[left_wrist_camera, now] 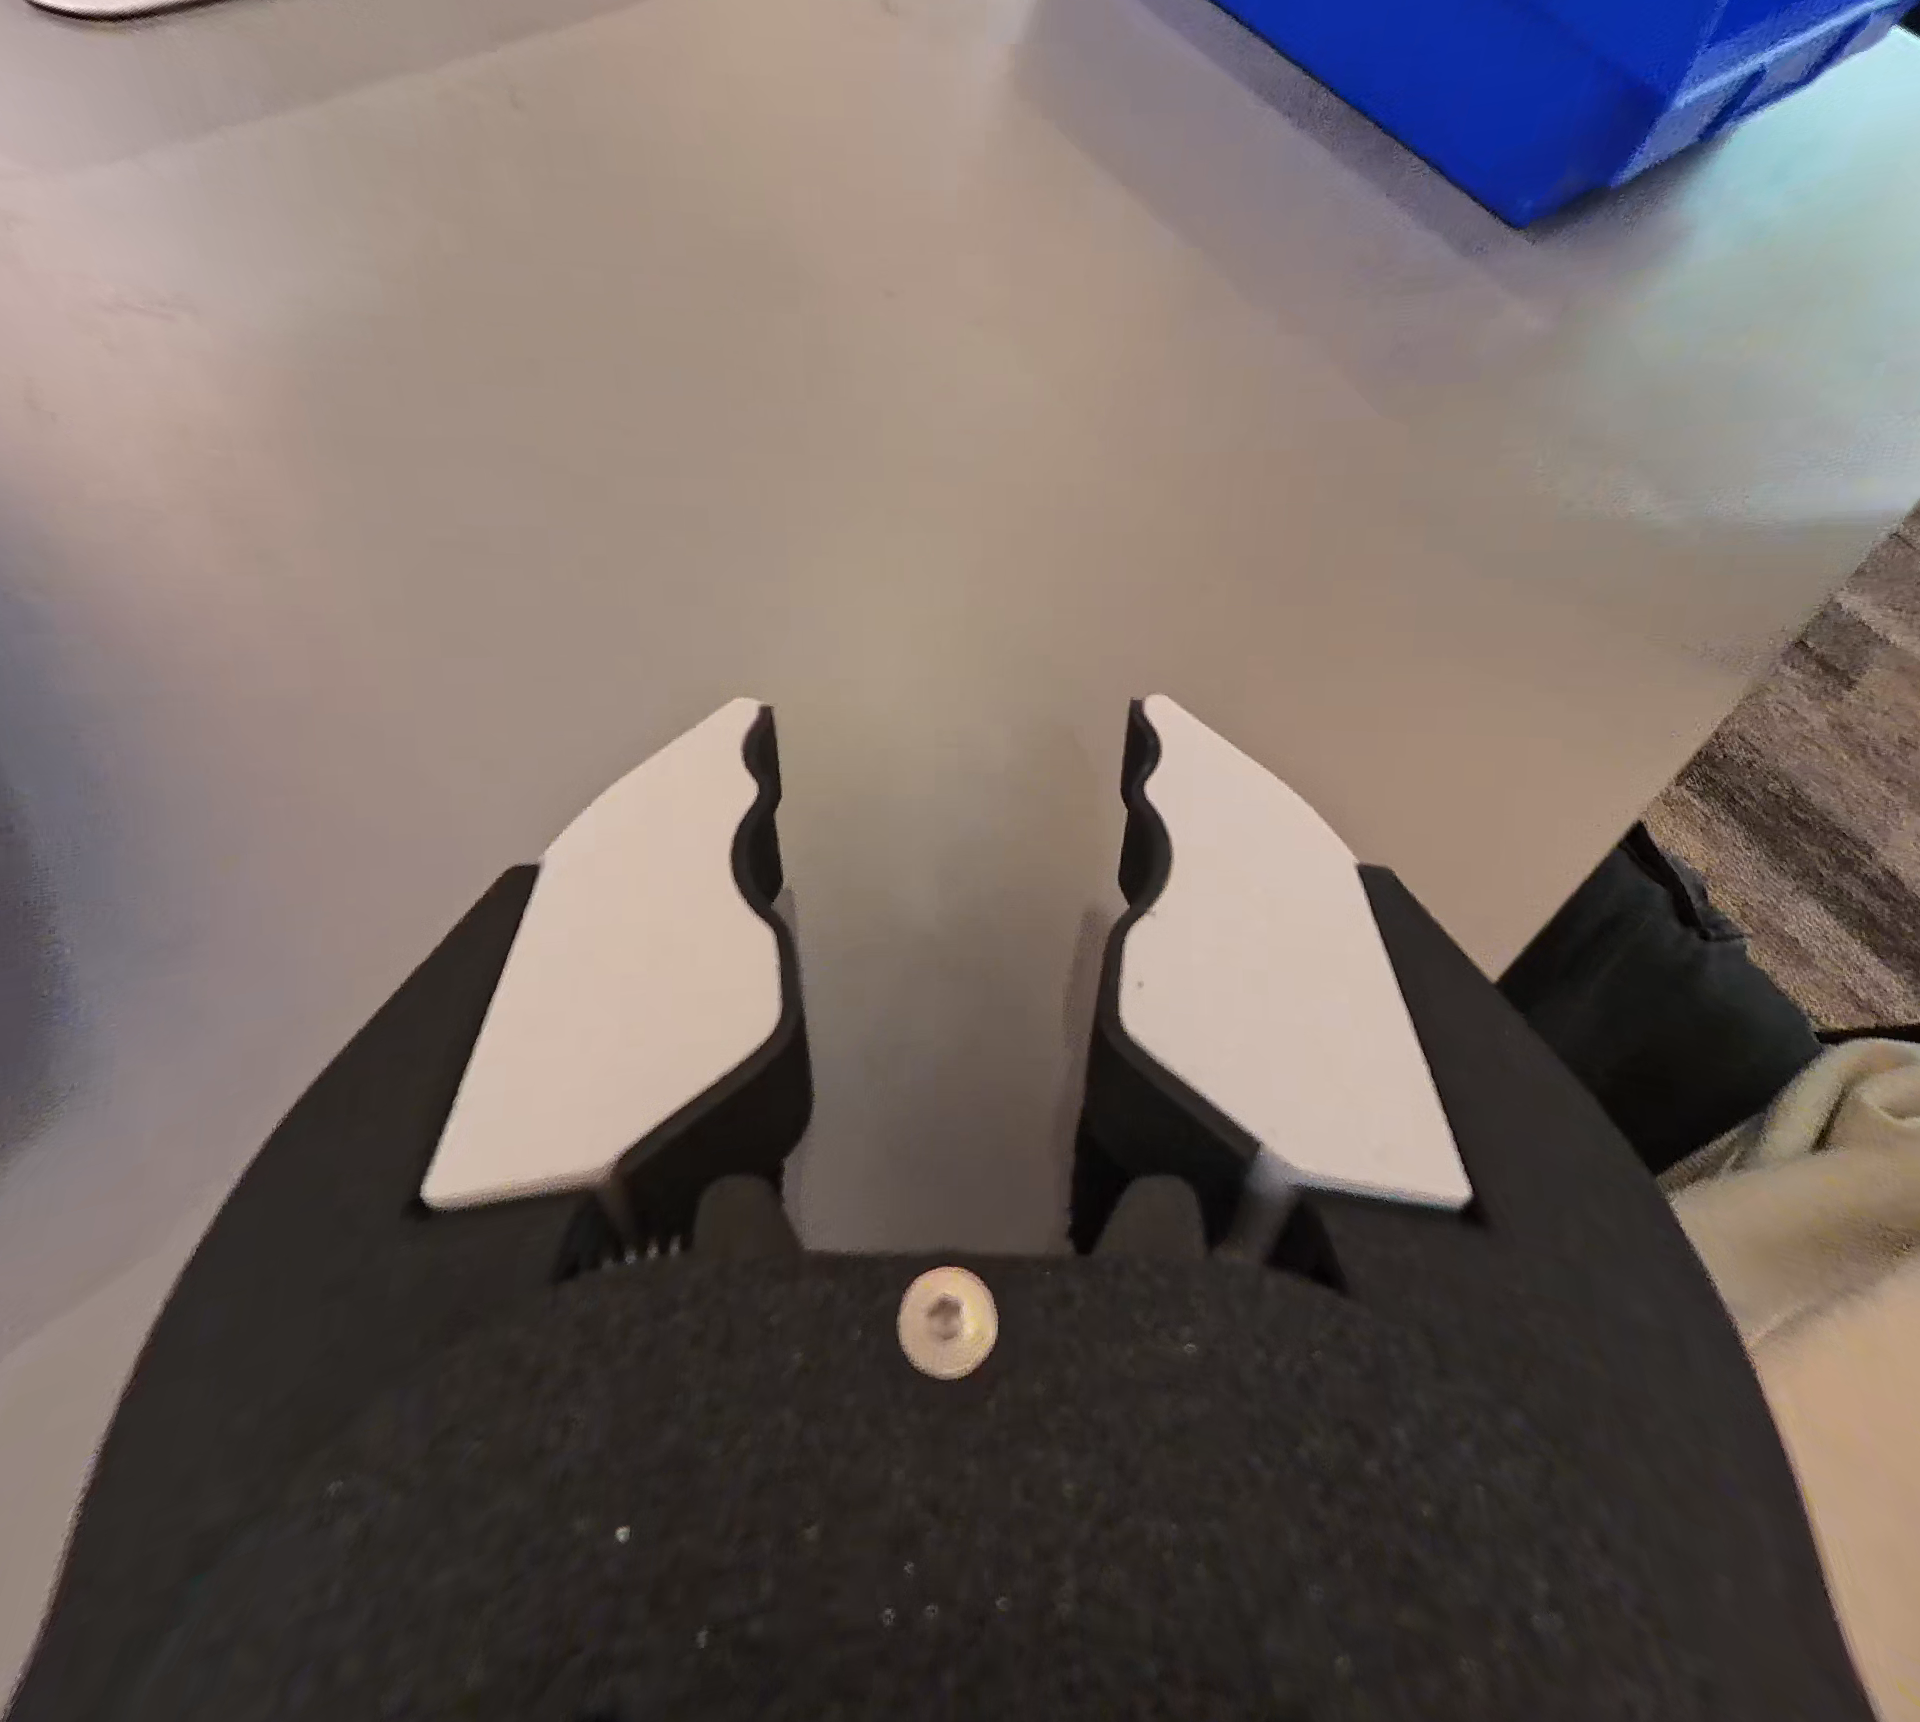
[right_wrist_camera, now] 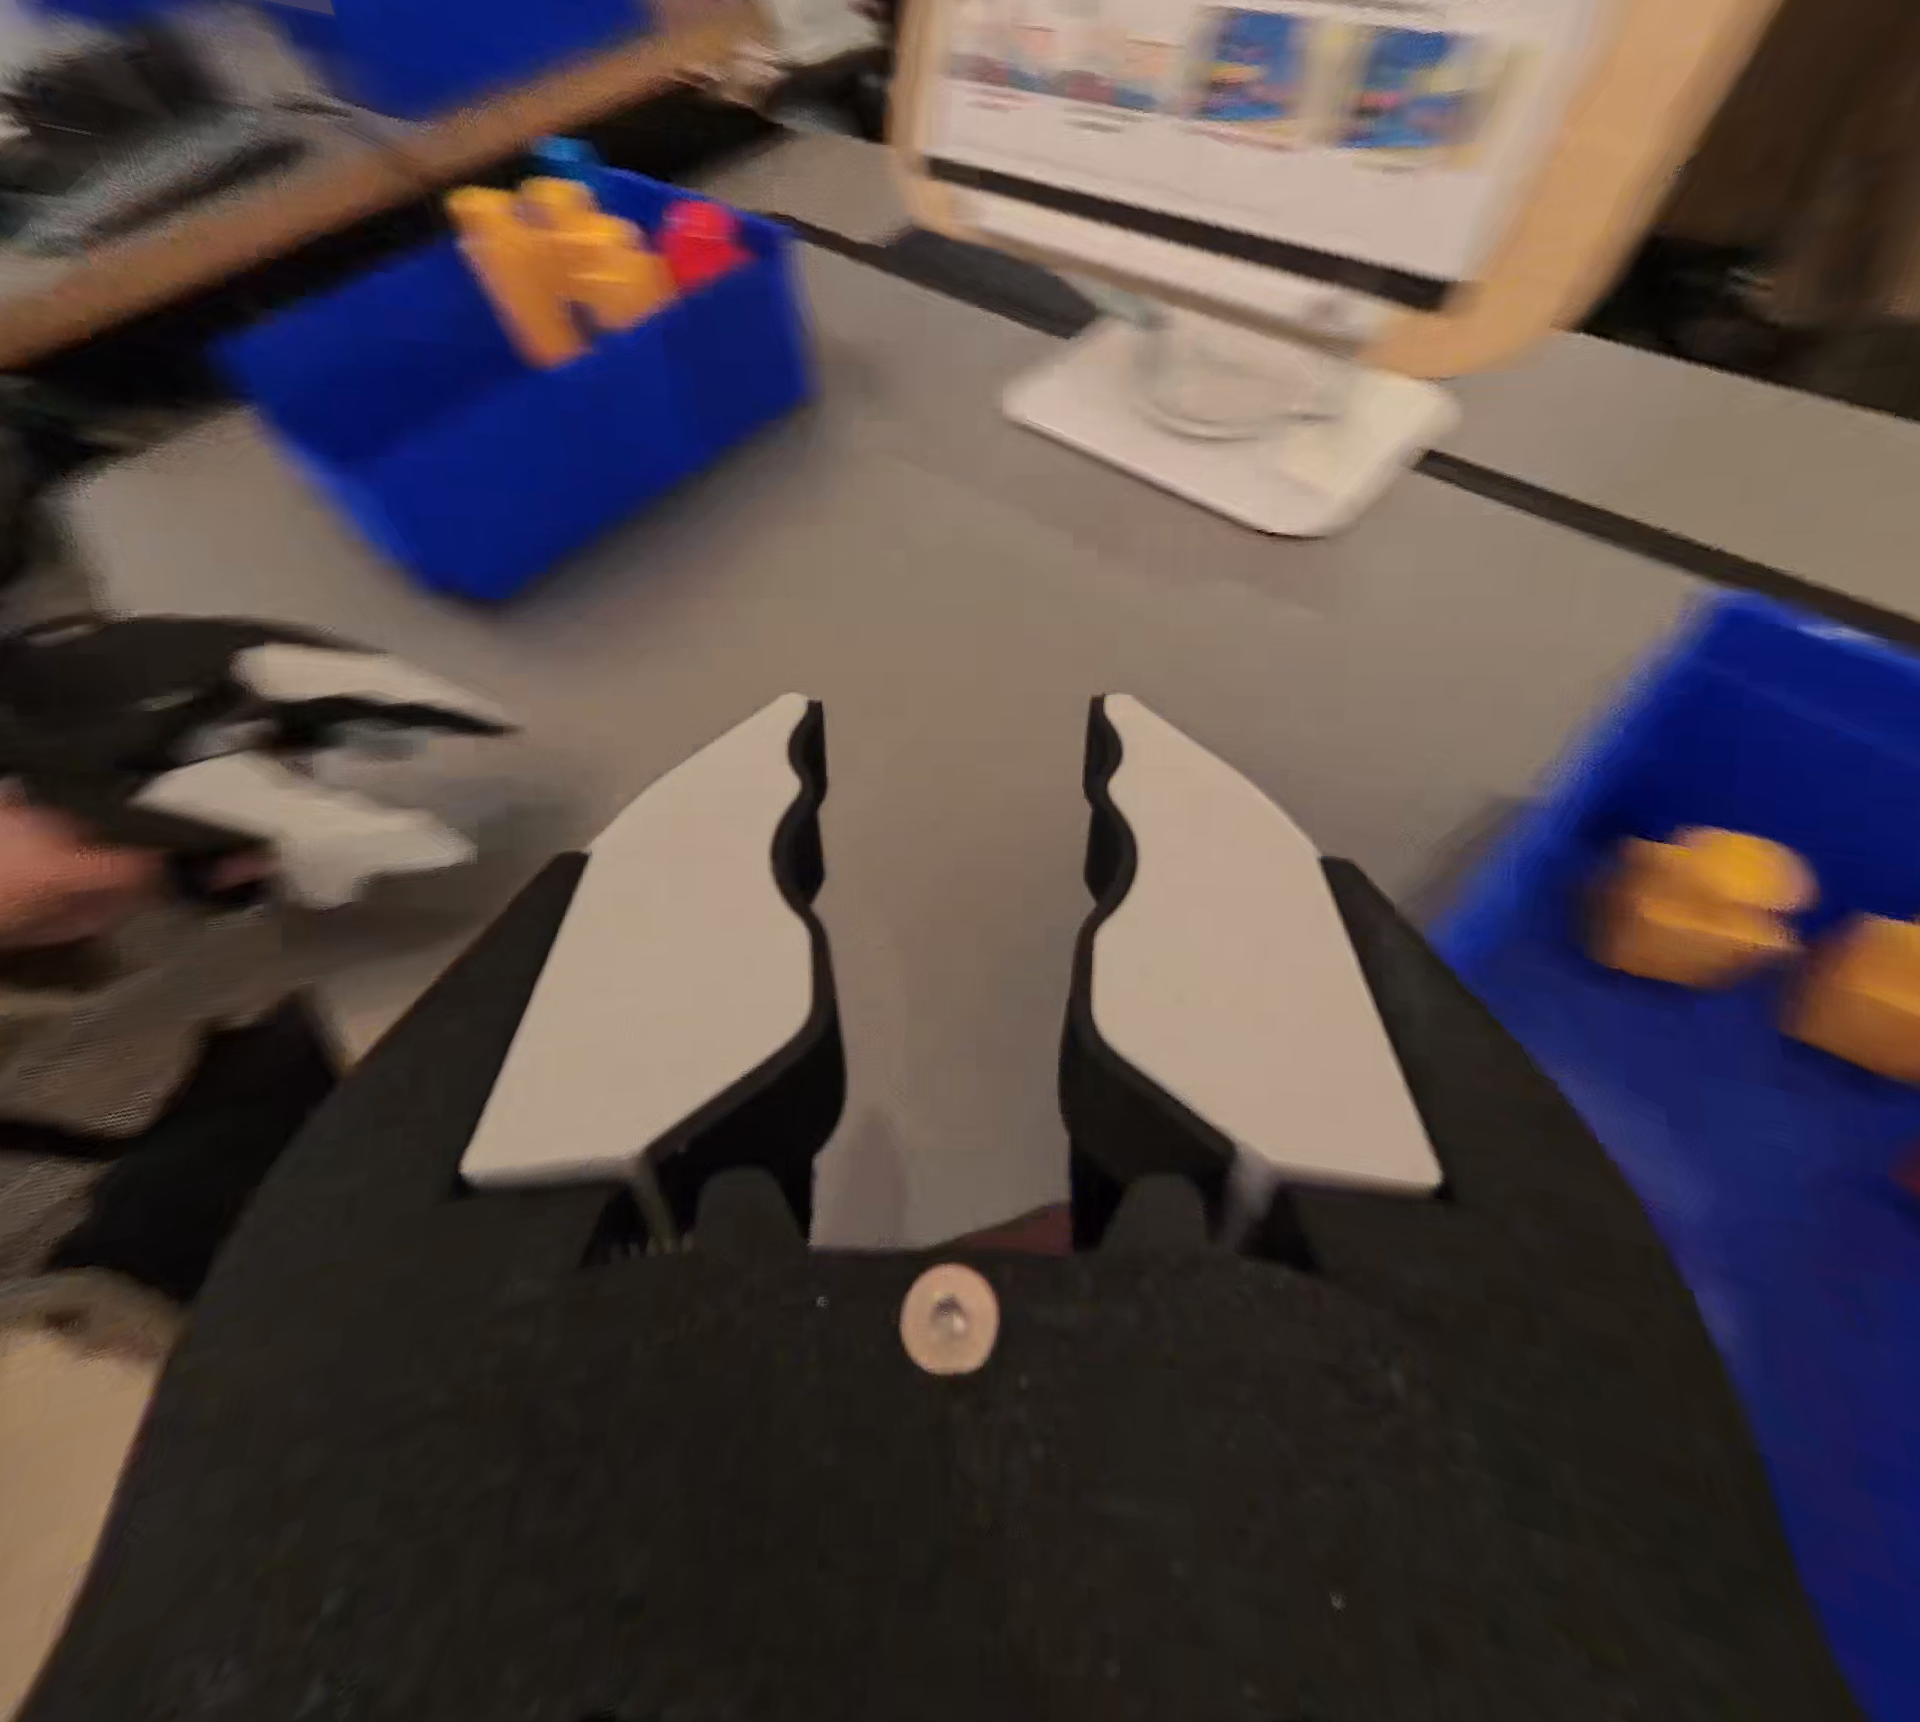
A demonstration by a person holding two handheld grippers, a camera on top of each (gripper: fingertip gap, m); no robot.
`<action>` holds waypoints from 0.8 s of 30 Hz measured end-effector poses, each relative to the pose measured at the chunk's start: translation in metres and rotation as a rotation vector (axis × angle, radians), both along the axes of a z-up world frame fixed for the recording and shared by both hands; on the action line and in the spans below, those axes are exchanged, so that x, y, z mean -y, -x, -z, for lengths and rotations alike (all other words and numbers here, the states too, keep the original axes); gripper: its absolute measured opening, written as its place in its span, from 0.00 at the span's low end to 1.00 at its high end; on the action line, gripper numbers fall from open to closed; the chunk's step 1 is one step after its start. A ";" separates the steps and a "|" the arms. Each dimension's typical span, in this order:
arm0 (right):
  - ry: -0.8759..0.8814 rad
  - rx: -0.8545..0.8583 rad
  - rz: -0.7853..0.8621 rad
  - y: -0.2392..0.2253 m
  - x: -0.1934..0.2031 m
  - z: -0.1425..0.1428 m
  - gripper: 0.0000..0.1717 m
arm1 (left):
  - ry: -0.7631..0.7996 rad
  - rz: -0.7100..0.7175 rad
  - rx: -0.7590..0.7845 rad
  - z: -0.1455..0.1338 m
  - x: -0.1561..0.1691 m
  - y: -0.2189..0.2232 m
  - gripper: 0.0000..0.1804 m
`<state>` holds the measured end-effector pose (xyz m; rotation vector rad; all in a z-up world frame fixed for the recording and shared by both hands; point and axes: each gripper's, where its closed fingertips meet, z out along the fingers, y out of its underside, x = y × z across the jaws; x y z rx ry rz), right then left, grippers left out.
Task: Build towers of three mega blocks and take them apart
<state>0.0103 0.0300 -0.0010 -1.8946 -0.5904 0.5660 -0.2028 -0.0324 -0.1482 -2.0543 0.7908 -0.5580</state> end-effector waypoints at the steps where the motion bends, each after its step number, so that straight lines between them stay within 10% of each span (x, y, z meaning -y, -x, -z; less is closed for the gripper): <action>1: 0.006 -0.033 -0.075 0.029 0.022 0.012 0.29 | -0.002 -0.013 0.004 -0.002 -0.003 0.002 0.35; 7: 0.021 0.010 -0.151 0.114 0.063 0.101 0.34 | -0.018 -0.095 0.004 -0.012 -0.008 0.020 0.35; 15: 0.064 0.035 -0.207 0.129 0.079 0.132 0.29 | -0.076 -0.348 -0.119 -0.050 -0.023 0.103 0.33; 24: 0.130 -0.068 -0.270 0.137 0.083 0.127 0.29 | 0.256 -0.583 -0.350 -0.063 -0.142 0.224 0.33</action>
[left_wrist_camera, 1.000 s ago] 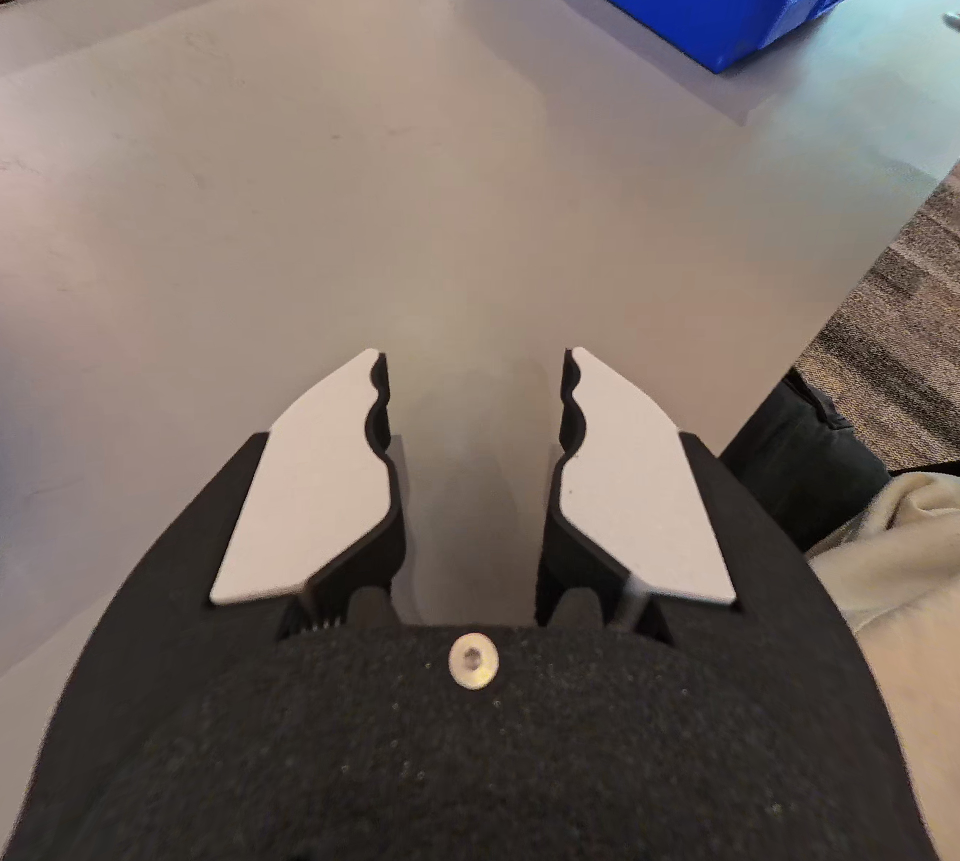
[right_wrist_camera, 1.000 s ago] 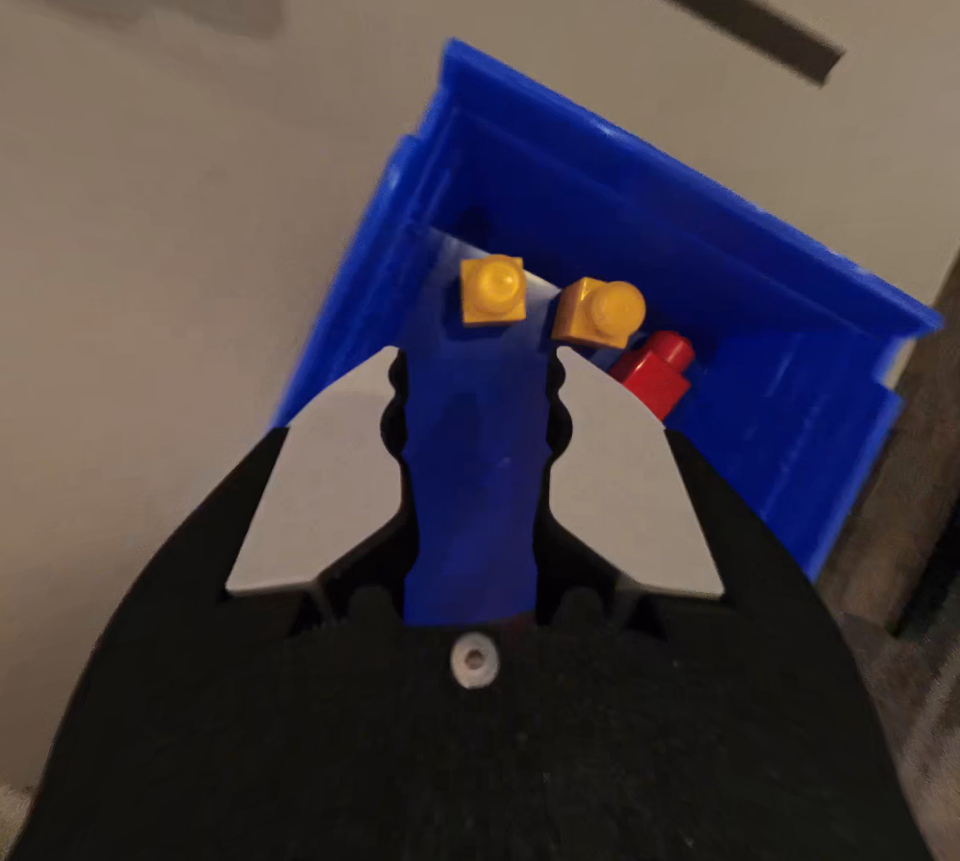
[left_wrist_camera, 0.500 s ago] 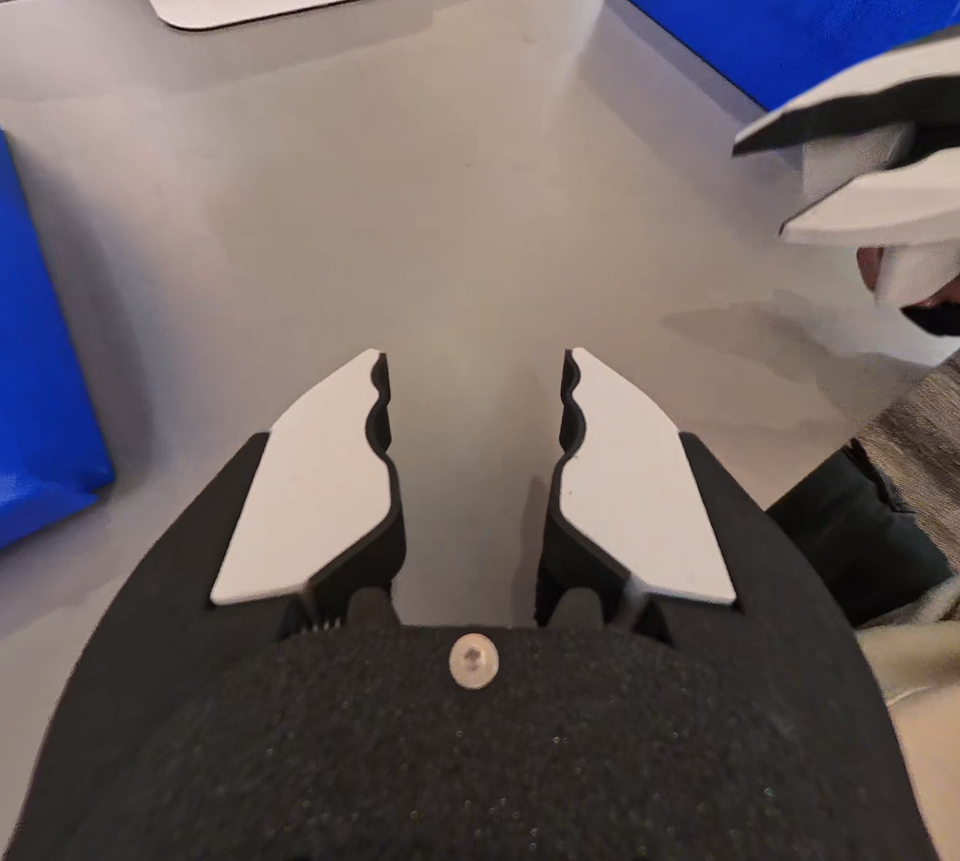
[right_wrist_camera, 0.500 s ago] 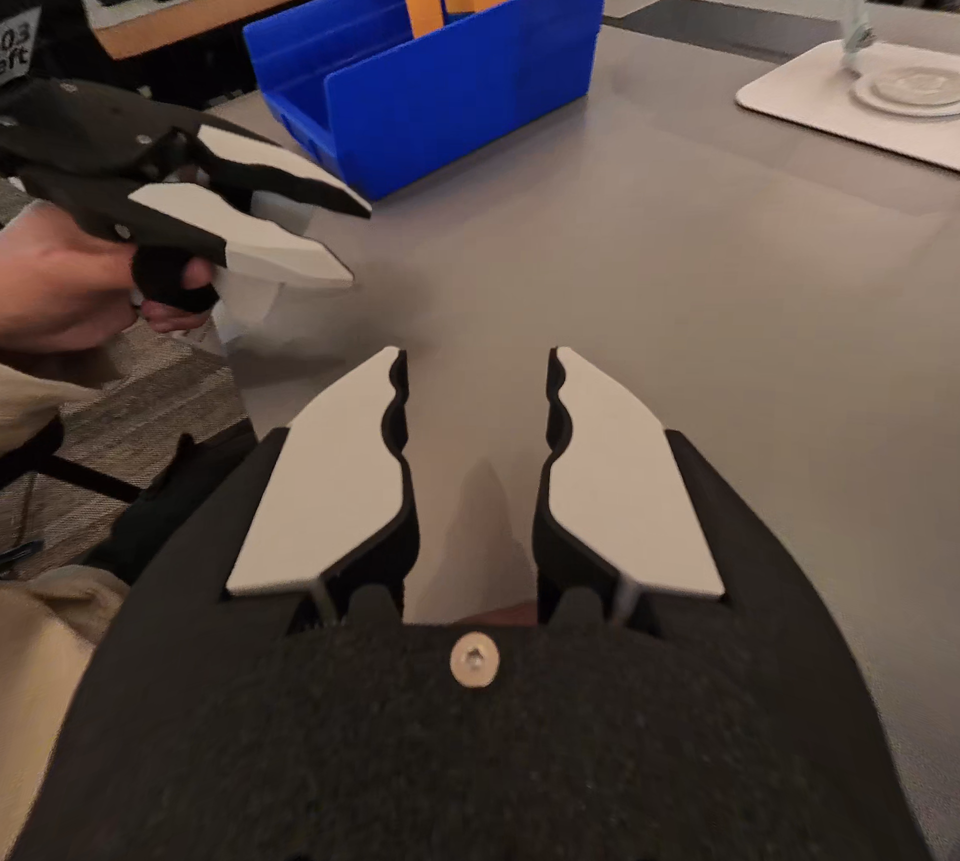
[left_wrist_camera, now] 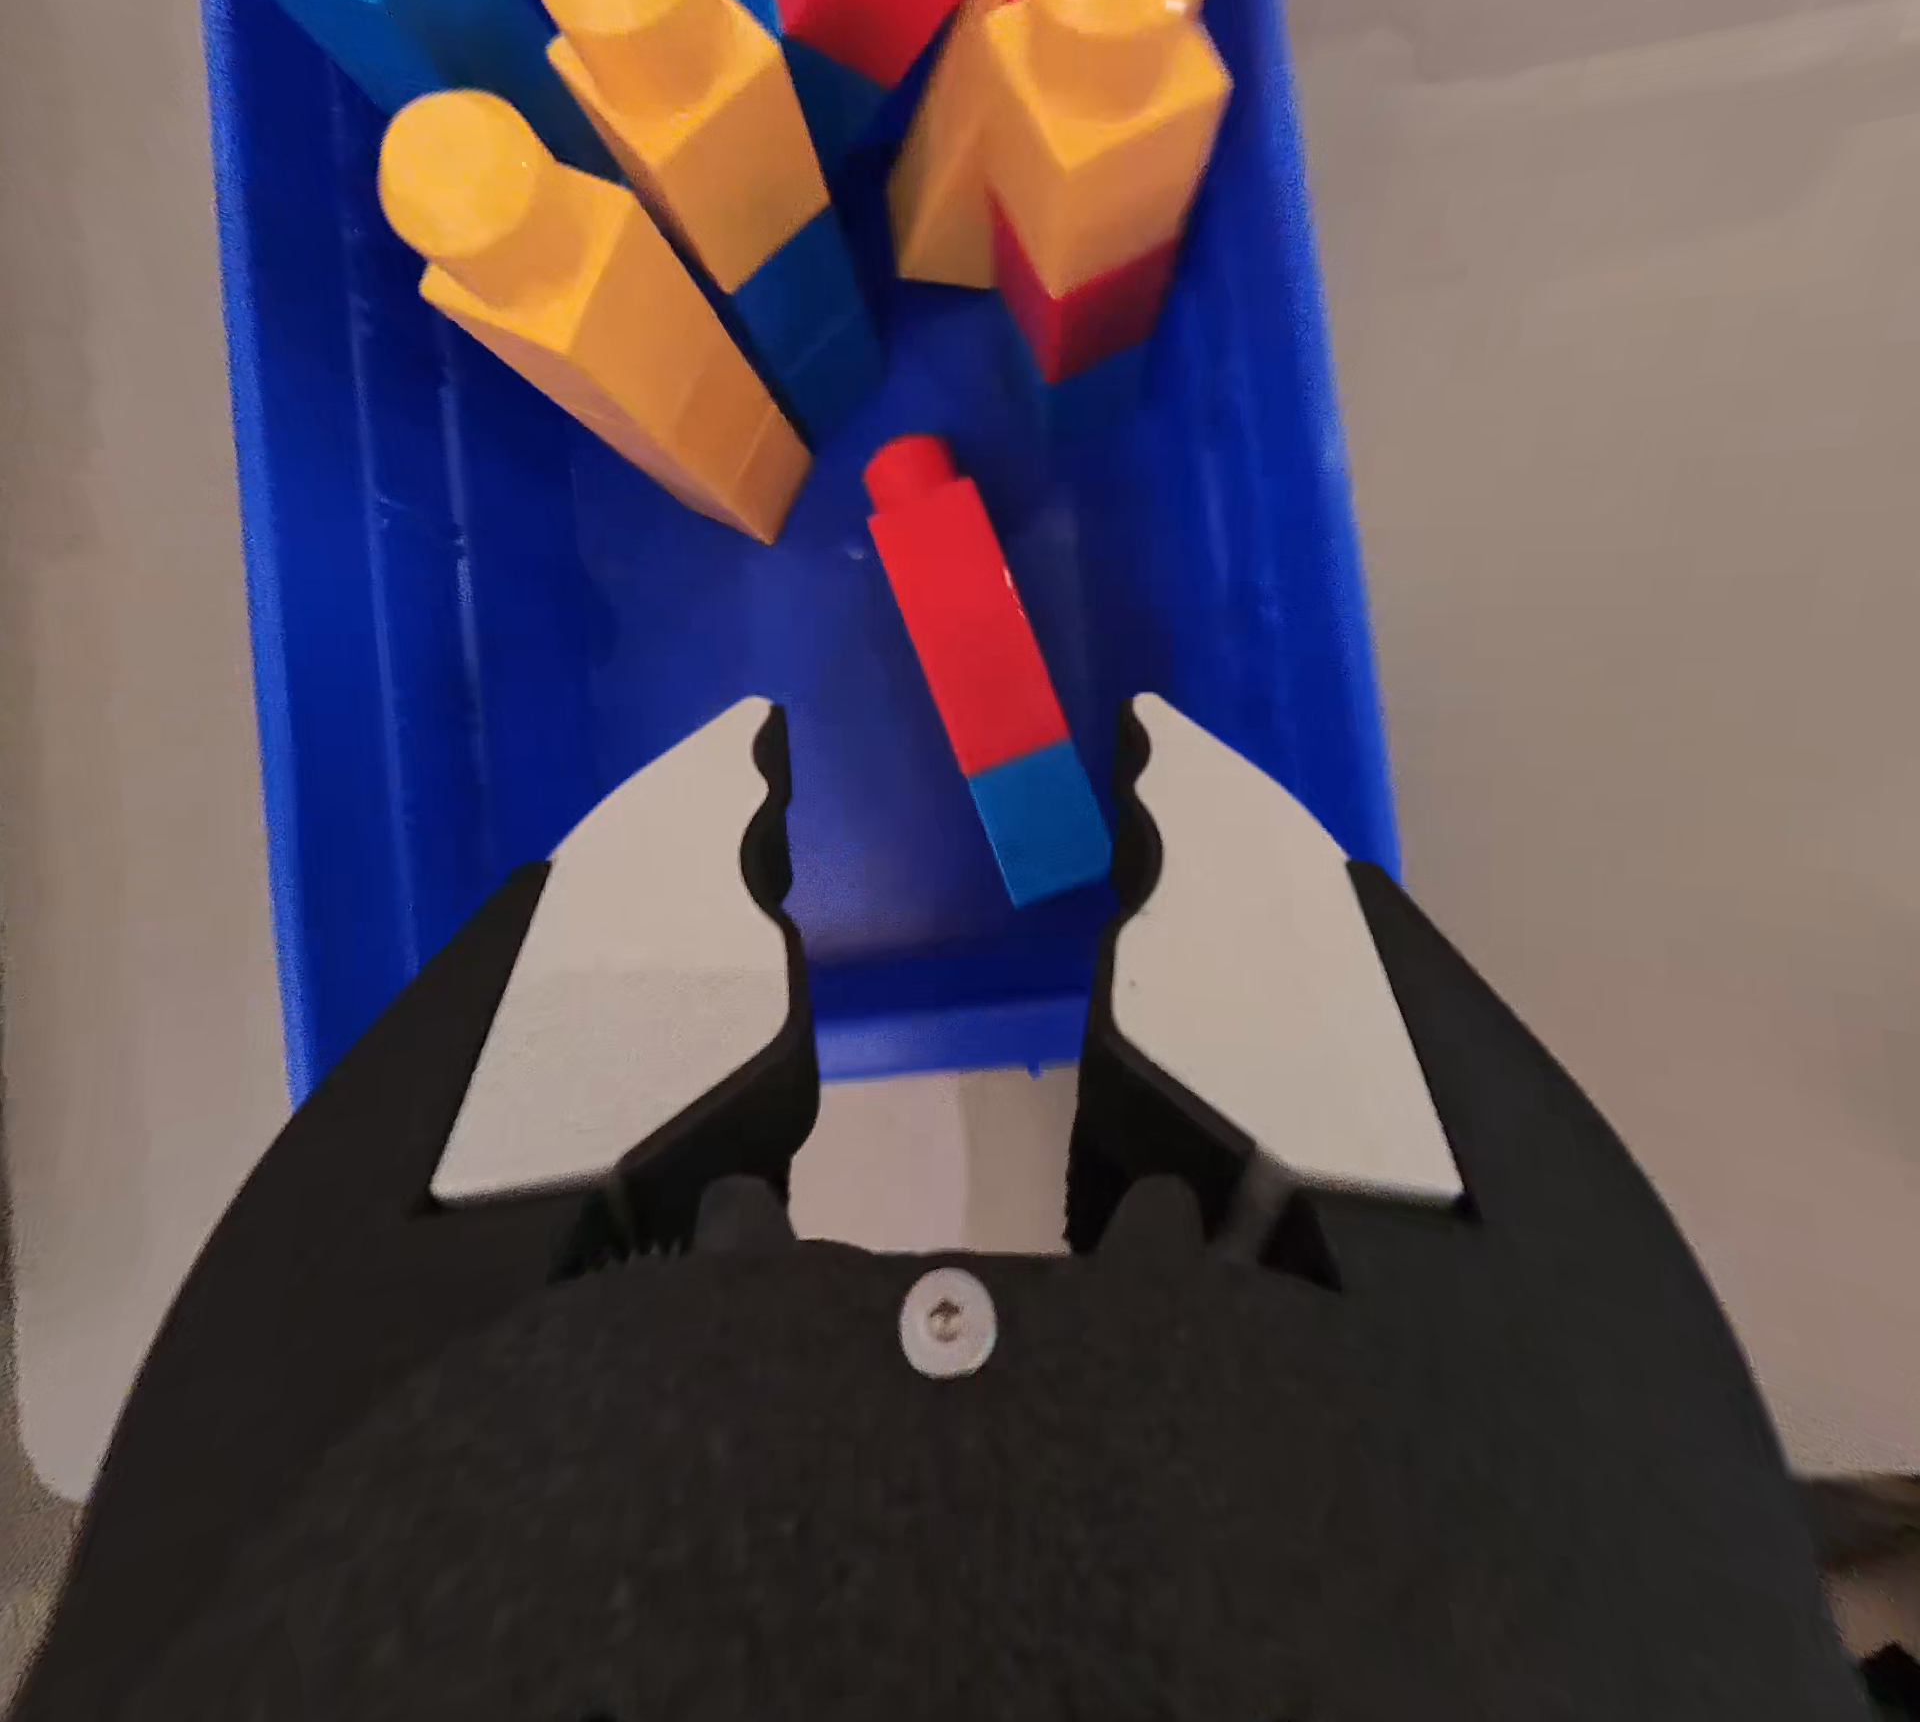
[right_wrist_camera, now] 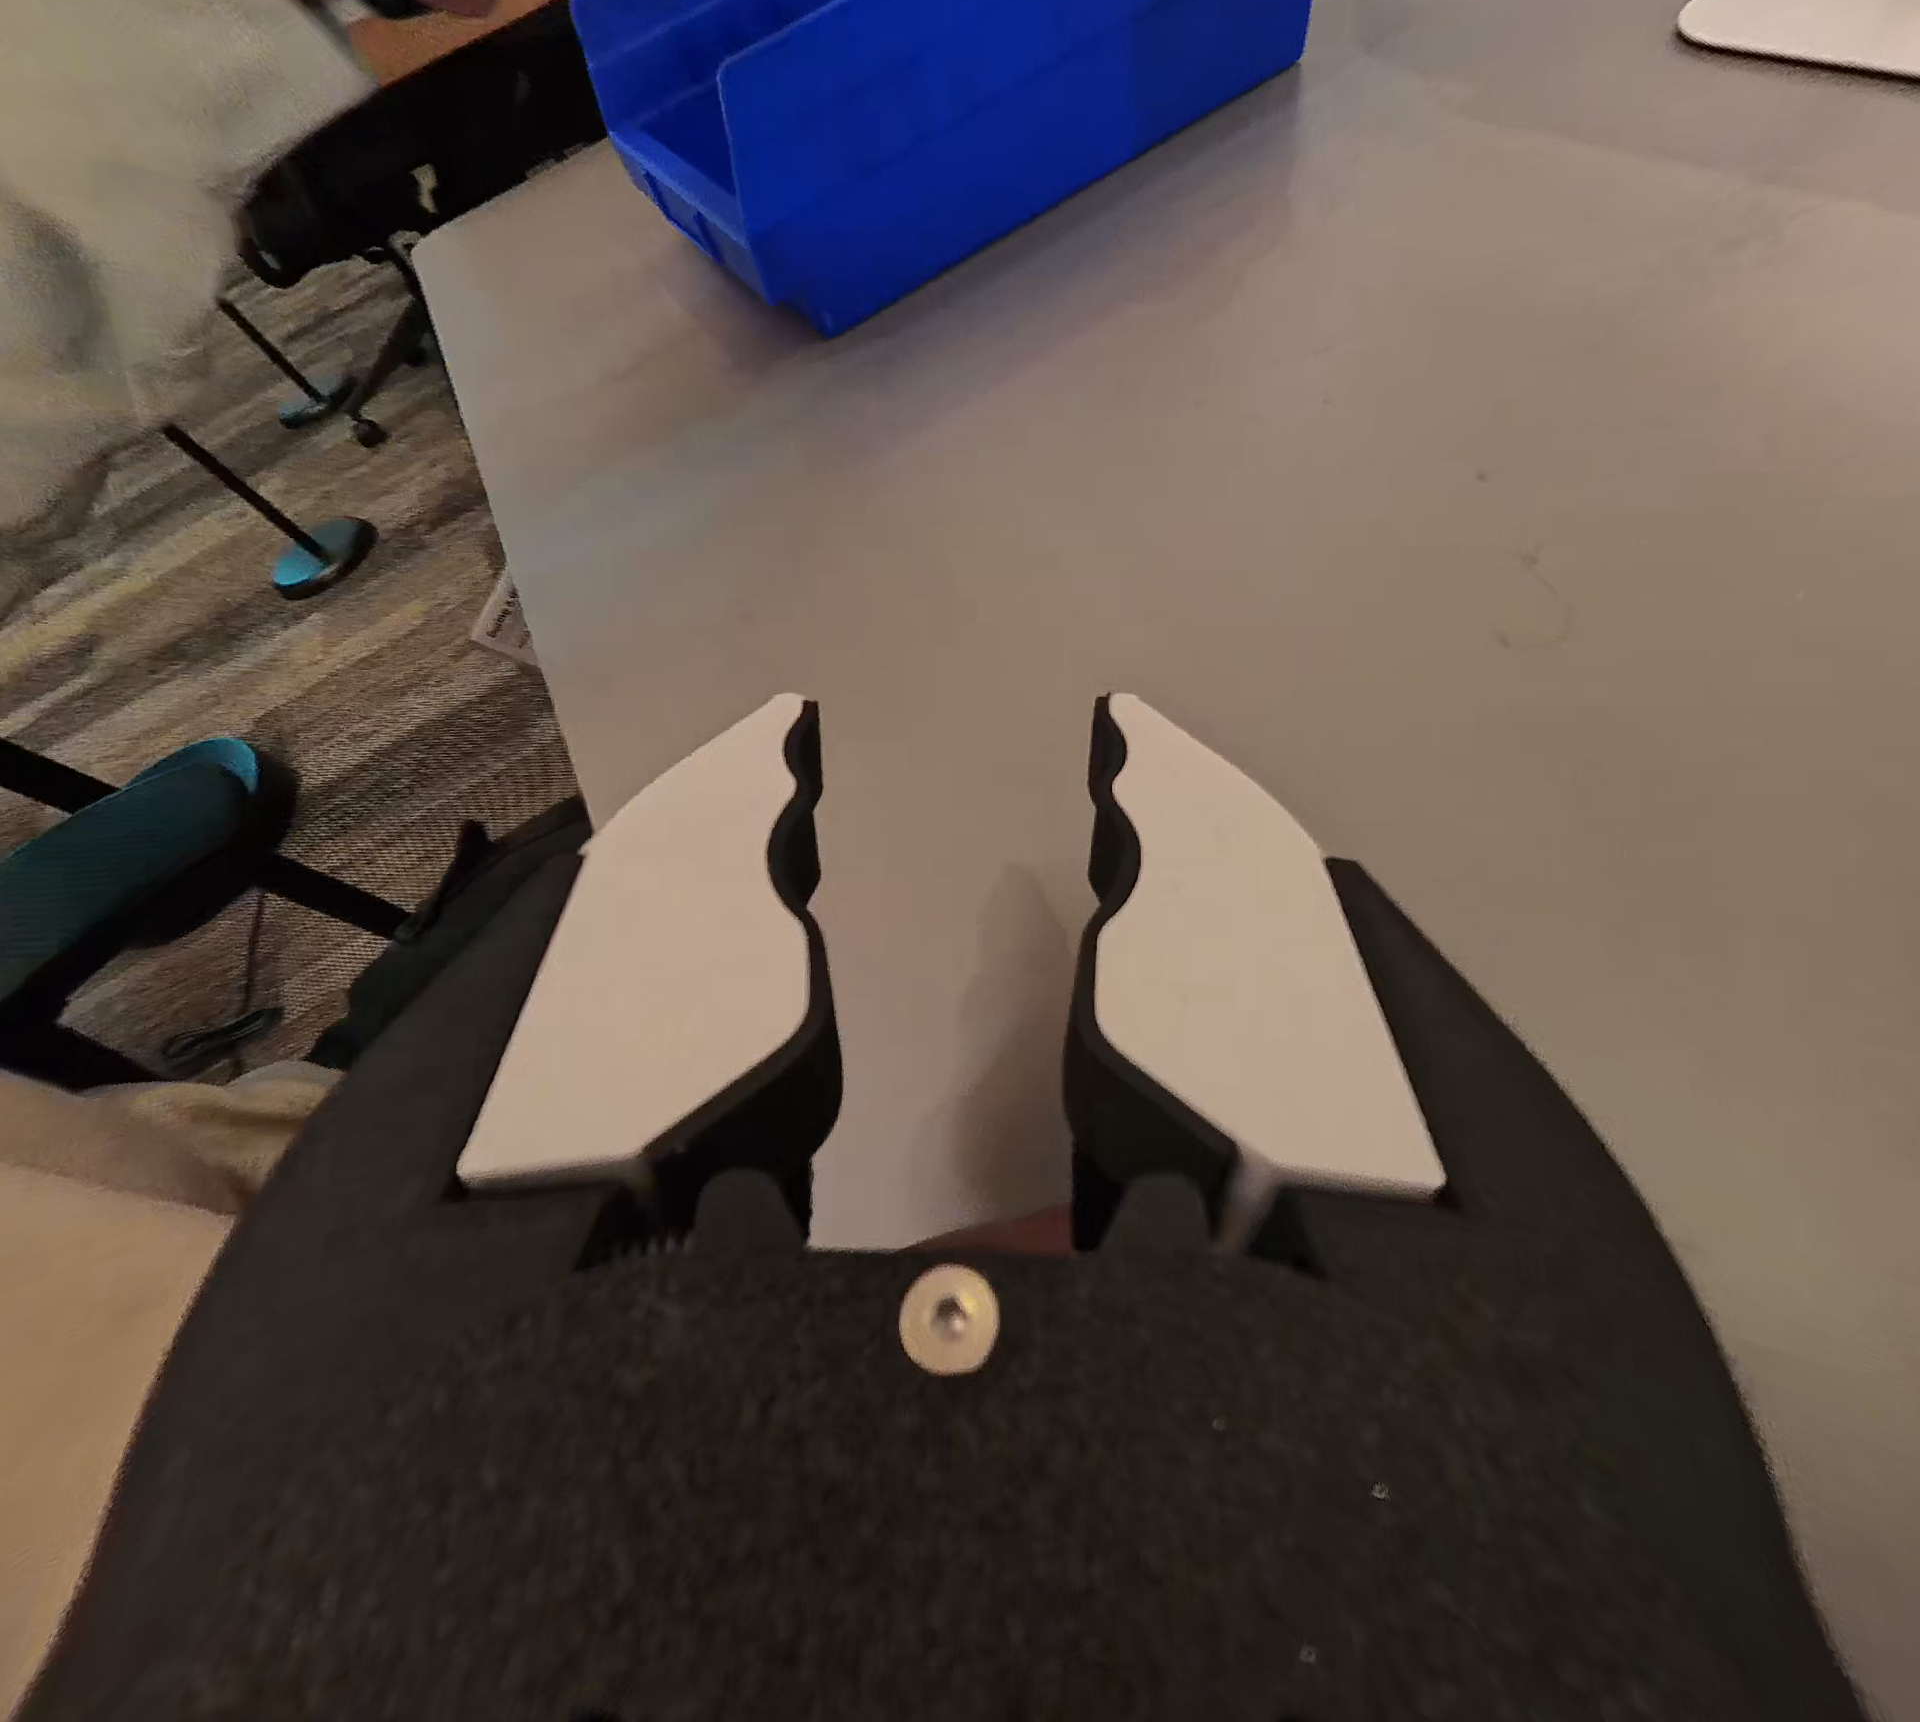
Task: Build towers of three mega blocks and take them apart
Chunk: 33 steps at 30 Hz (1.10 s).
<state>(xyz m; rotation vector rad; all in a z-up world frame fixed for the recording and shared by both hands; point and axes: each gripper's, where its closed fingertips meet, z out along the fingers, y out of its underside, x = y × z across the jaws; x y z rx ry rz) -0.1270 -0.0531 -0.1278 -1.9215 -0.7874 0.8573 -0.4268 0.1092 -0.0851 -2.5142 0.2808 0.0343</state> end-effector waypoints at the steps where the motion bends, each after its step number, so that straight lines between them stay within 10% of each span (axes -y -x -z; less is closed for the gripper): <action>1: 0.010 -0.005 -0.011 0.002 0.001 0.001 0.29 | 0.045 -0.020 0.020 0.009 -0.011 0.002 0.33; 5: 0.032 0.005 -0.048 0.008 0.008 0.005 0.29 | 0.233 -0.085 0.242 0.047 -0.031 -0.010 0.30; 14: 0.058 0.013 -0.079 0.011 0.016 0.007 0.29 | 0.397 -0.150 0.117 0.094 -0.015 -0.006 0.40; 20: 0.062 0.026 -0.094 0.012 0.019 0.007 0.27 | 0.426 -0.097 0.064 0.103 -0.007 -0.004 0.21; 26: 0.023 0.014 -0.065 0.001 0.013 -0.002 0.25 | 0.092 0.070 0.288 0.033 -0.020 -0.002 0.21; 33: -0.004 -0.207 -0.101 -0.015 -0.001 -0.049 0.25 | -0.203 0.661 0.865 -0.071 0.040 -0.096 0.21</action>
